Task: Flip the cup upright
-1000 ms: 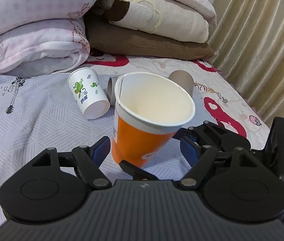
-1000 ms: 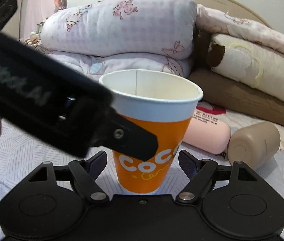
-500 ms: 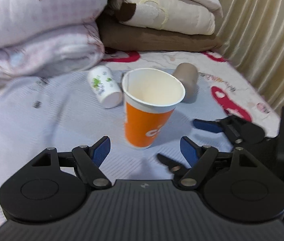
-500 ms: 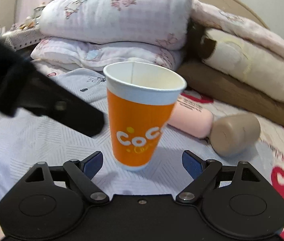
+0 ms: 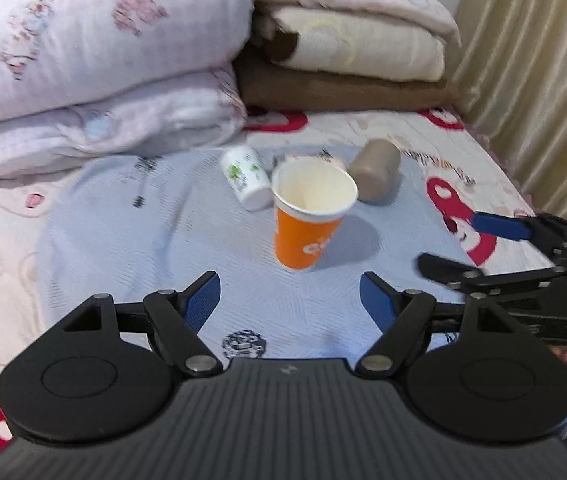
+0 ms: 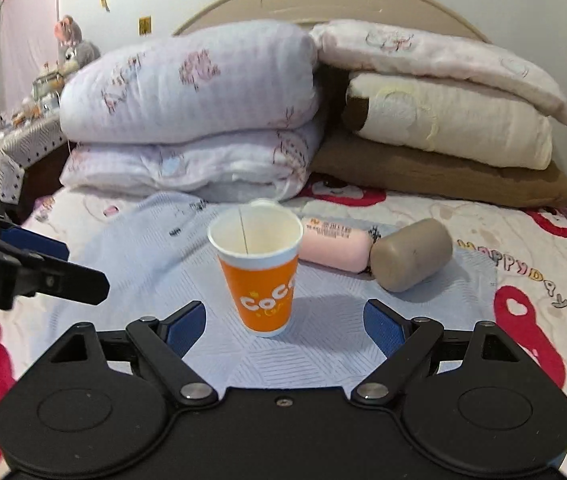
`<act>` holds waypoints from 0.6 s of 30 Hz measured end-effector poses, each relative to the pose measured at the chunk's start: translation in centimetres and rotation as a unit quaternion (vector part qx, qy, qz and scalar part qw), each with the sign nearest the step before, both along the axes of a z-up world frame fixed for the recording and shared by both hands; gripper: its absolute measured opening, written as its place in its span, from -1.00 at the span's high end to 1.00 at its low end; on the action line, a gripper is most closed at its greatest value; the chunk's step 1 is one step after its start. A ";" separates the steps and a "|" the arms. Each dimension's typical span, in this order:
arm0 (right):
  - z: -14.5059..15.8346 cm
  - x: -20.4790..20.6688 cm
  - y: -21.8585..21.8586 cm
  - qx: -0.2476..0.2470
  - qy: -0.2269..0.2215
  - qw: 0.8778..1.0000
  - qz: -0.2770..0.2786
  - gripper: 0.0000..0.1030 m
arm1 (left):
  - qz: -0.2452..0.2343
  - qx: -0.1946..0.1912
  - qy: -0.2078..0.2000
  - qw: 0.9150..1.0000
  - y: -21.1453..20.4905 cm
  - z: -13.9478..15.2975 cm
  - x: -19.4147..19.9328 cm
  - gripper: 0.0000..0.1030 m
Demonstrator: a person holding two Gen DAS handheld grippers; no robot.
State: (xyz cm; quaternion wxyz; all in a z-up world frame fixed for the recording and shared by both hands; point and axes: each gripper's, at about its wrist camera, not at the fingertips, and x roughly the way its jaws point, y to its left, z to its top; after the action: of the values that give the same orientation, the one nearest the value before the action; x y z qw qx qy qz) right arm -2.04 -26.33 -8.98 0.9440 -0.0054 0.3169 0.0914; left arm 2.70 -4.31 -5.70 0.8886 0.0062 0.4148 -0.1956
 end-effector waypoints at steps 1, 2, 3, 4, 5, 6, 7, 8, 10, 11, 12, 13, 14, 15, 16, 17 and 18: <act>0.8 -0.4 -0.1 0.002 -0.007 1.000 -0.002 -0.73 | 0.007 0.002 -0.002 1.000 0.2 0.5 -0.3 -0.48; 1.7 -0.9 -0.2 0.001 -0.013 1.000 -0.006 -0.74 | 0.015 0.004 -0.004 1.000 0.5 0.9 -0.5 -0.49; 2.3 -1.2 -0.2 0.000 -0.014 1.000 -0.012 -0.75 | 0.025 0.009 -0.004 1.000 0.8 1.3 -0.7 -0.57; 3.1 -1.7 -0.2 0.000 -0.015 1.000 -0.018 -0.76 | 0.035 0.014 -0.001 0.999 1.1 1.7 -0.9 -0.67; 3.8 -2.1 -0.2 0.000 -0.014 1.000 -0.025 -0.76 | 0.047 0.021 0.009 0.999 1.2 1.9 -1.0 -0.92; 4.4 -2.3 -0.3 0.002 -0.012 0.999 -0.031 -0.77 | 0.061 0.025 0.019 0.998 1.4 2.2 -1.1 -0.96; 4.9 -2.5 -0.4 0.004 -0.010 0.999 -0.036 -0.77 | 0.071 0.028 0.021 0.997 1.5 2.5 -1.4 -0.97; 5.4 -2.7 -0.5 0.009 -0.008 0.999 -0.043 -0.77 | 0.075 0.034 0.020 0.996 1.5 2.8 -1.6 -0.97; 6.4 -3.2 -0.7 0.015 -0.006 0.998 -0.055 -0.77 | 0.076 0.049 0.019 0.996 1.5 3.6 -2.2 -0.97; 6.9 -3.6 -0.7 0.015 -0.009 0.998 -0.062 -0.78 | 0.076 0.051 0.019 0.996 1.5 3.8 -2.4 -0.97; 7.4 -3.9 -0.6 0.013 -0.012 0.997 -0.069 -0.80 | 0.077 0.050 0.018 0.996 1.6 4.2 -2.7 -0.97; 7.7 -4.2 -0.6 0.010 -0.014 0.997 -0.074 -0.85 | 0.078 0.050 0.015 0.996 1.6 4.5 -3.0 -0.97; 7.9 -4.3 -0.5 0.007 -0.013 0.997 -0.081 -0.89 | 0.079 0.050 0.011 0.996 1.7 4.8 -3.3 -0.97; 8.2 -4.4 -0.4 0.004 -0.009 0.995 -0.095 -0.98 | 0.080 0.052 0.009 0.995 1.6 5.0 -3.6 -0.97; 8.3 -4.4 -0.5 0.001 -0.002 0.994 -0.108 -1.00 | 0.080 0.054 0.007 0.995 1.6 5.3 -3.8 -0.97; 8.5 -4.4 -0.5 -0.002 0.008 0.992 -0.122 -1.00 | 0.079 0.055 0.007 0.995 1.6 5.5 -3.9 -0.97; 8.6 -4.4 -0.6 -0.004 0.016 0.991 -0.134 -1.00 | 0.078 0.057 0.010 0.995 1.5 5.6 -4.0 -0.97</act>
State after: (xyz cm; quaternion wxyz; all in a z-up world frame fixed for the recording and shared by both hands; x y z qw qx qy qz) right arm -6.43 -26.89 -0.41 0.9424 0.0345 0.3306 -0.0368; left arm -1.33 -2.78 -0.11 0.8952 0.0222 0.4333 -0.1017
